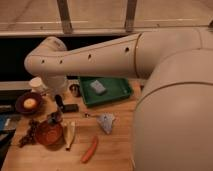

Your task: Place brush in red bowl

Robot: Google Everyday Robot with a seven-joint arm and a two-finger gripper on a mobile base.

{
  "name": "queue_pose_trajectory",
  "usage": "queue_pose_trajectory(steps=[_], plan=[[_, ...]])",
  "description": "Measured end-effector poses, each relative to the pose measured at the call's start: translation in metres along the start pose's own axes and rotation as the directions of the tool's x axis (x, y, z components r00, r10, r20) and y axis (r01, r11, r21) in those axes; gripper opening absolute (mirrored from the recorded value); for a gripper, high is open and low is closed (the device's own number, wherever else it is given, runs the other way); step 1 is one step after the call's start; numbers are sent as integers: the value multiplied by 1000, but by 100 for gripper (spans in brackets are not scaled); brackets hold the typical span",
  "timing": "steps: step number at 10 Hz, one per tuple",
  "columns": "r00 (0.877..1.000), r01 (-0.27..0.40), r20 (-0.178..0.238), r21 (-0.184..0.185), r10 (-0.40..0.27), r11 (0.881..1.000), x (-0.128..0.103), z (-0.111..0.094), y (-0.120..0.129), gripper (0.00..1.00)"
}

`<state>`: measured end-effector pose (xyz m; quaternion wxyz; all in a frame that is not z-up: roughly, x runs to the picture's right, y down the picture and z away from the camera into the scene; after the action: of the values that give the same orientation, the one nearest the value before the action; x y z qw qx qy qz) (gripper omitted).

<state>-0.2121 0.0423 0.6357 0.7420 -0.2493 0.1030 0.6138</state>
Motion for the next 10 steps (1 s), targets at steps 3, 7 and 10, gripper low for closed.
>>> queue_pose_trajectory(steps=[3, 7, 10], plan=[[999, 42, -34, -12, -42, 999, 15, 2, 15, 0], [986, 90, -137, -52, -97, 995, 35, 39, 37, 0], [974, 113, -190, -76, -126, 991, 41, 54, 49, 0]])
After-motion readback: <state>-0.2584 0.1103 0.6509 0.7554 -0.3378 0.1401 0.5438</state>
